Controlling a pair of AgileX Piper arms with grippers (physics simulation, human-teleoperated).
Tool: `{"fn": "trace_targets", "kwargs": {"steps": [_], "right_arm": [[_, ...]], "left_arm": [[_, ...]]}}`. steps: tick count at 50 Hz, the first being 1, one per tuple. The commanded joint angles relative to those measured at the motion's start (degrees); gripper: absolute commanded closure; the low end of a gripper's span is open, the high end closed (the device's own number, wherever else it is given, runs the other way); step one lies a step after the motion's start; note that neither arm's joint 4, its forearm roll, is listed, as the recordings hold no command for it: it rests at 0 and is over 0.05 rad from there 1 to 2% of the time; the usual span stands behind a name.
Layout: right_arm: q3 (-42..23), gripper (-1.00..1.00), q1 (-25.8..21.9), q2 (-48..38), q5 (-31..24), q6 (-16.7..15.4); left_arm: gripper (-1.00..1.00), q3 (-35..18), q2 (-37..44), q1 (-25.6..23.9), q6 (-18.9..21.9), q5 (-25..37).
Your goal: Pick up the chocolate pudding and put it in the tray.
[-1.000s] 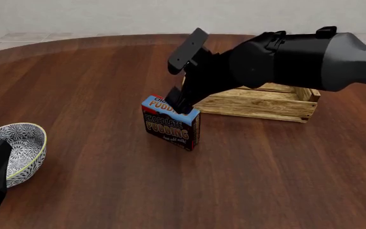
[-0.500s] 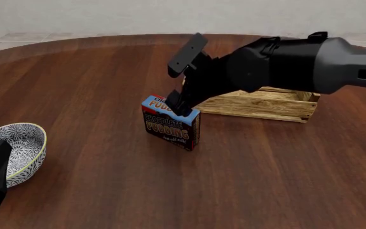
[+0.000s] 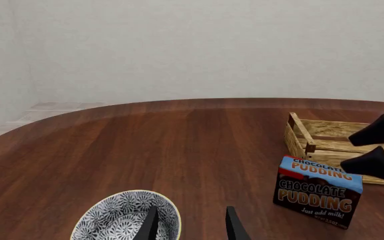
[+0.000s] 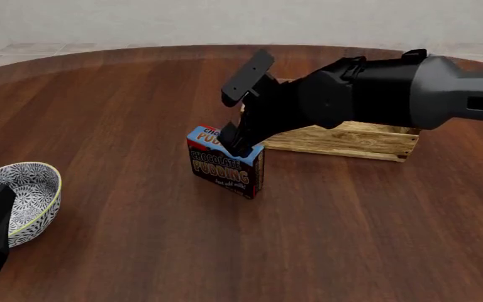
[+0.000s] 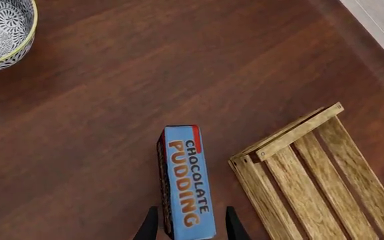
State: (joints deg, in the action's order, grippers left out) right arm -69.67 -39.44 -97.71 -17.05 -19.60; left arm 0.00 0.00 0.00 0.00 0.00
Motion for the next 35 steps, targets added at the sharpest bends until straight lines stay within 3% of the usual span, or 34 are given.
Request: {"fn": "trace_targets", "kwargs": {"steps": [1,35], "right_arm": [[0.56,-1.00,-0.22,-0.02,0.68,0.56],[1.65,-1.00,-0.53,-1.67,2.50,1.45]], "left_arm": [[-1.00,0.00,0.00,0.00,0.00,0.00],[-1.00,0.00,0.00,0.00,0.00,0.00]]}}
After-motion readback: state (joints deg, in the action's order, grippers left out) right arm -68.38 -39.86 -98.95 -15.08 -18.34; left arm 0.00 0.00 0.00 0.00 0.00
